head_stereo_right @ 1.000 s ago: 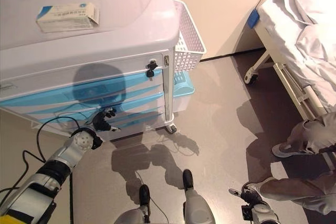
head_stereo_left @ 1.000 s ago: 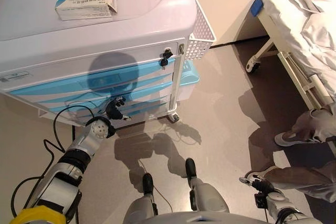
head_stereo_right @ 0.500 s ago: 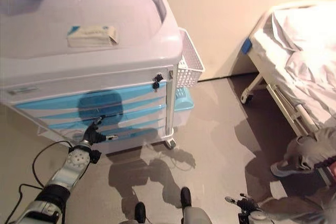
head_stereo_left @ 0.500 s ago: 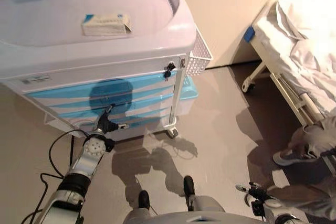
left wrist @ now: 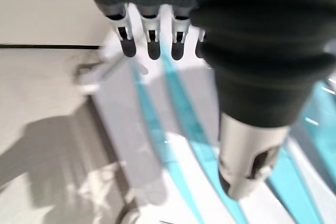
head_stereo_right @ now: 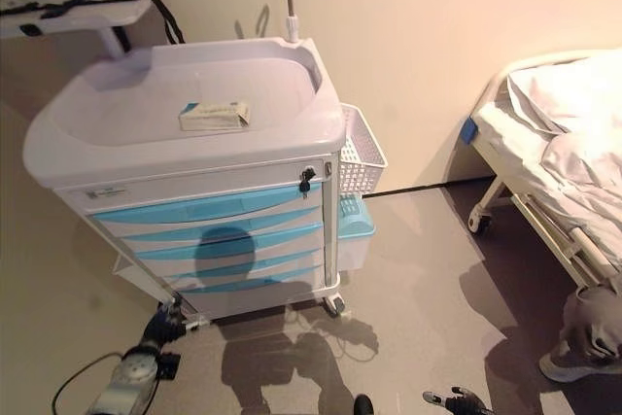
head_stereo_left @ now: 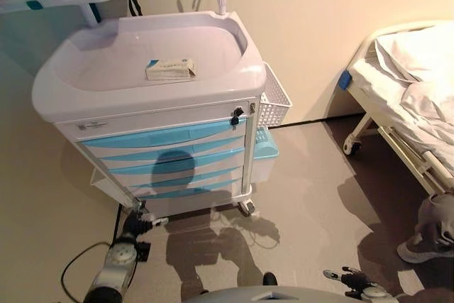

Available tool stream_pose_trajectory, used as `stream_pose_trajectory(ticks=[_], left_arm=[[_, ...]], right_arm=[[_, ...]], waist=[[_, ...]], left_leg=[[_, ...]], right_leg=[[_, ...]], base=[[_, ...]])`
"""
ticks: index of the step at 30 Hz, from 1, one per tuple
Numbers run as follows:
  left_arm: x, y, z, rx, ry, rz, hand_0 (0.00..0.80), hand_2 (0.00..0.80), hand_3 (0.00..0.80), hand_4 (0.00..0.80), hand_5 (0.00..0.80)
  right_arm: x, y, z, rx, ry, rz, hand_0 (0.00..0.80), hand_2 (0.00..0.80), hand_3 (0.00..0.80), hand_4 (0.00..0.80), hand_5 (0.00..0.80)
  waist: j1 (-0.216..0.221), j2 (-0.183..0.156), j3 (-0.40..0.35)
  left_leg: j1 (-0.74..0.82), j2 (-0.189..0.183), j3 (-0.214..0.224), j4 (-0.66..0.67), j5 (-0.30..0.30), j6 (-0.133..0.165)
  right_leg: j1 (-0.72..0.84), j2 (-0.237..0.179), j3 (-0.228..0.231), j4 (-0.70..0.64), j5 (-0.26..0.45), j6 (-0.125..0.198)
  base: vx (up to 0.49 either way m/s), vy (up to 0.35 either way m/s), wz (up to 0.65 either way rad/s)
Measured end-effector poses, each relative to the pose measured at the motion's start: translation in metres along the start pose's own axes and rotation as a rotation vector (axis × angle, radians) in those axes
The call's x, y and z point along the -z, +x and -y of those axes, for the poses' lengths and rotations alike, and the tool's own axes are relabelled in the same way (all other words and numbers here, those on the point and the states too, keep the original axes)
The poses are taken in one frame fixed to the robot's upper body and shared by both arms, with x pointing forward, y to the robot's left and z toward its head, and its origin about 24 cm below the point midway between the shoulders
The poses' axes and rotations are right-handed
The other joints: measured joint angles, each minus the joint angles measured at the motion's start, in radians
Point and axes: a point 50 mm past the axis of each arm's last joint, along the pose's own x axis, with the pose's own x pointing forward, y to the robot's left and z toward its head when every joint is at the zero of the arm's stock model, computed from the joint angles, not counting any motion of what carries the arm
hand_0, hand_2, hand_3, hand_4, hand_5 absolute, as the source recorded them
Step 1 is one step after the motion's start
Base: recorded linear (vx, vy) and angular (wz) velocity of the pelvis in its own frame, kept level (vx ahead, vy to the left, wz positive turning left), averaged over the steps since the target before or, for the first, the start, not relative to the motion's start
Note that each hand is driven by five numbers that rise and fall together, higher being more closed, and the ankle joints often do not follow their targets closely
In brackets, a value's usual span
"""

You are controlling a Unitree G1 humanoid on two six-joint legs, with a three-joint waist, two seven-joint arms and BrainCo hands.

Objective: Open the drawer and pick up the medicine

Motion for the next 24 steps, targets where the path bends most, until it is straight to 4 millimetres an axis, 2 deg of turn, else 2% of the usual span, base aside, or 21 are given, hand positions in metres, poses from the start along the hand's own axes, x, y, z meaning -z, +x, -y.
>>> stream_pose_trajectory(ticks=[5, 7, 19, 24], left_arm=[[0.055, -0.013, -0.002, -0.007, 0.010, -0.242, 0.000, 0.000, 0.000, 0.000, 0.000], [0.067, -0.017, -0.002, -0.012, 0.005, -0.295, 0.000, 0.000, 0.000, 0.000, 0.000], [0.120, -0.044, -0.001, 0.004, 0.036, -0.578, 0.000, 0.000, 0.000, 0.000, 0.000], [0.124, -0.048, -0.001, 0.005, 0.038, -0.606, 0.000, 0.000, 0.000, 0.000, 0.000]], right_arm=[[0.009, -0.001, 0.002, 0.008, -0.012, -0.042, 0.000, 0.000, 0.000, 0.000, 0.000], [0.012, -0.001, 0.003, 0.009, -0.013, -0.055, 0.000, 0.000, 0.000, 0.000, 0.000], [0.017, -0.002, 0.005, 0.014, -0.030, -0.073, 0.000, 0.000, 0.000, 0.000, 0.000], [0.020, -0.002, 0.005, 0.009, -0.033, -0.081, 0.000, 0.000, 0.000, 0.000, 0.000]], waist=[[0.019, 0.003, -0.016], [0.019, 0.002, -0.024], [0.017, 0.009, -0.043], [0.020, 0.005, -0.058]], left_leg=[[0.015, 0.003, -0.017, 0.002, -0.003, -0.004], [0.016, 0.003, -0.027, 0.003, -0.003, -0.004], [0.031, 0.006, -0.035, 0.002, -0.007, -0.008], [0.030, 0.007, -0.038, 0.001, -0.010, -0.011]], right_leg=[[0.021, 0.001, -0.019, 0.000, -0.011, -0.002], [0.028, 0.001, -0.029, 0.000, -0.015, -0.002], [0.047, 0.002, -0.040, 0.000, -0.027, -0.009], [0.045, 0.002, -0.042, 0.001, -0.028, -0.009]], base=[[0.012, 0.007, 0.09], [0.009, 0.004, 0.15], [0.002, 0.003, 0.02], [0.000, 0.000, 0.00]])
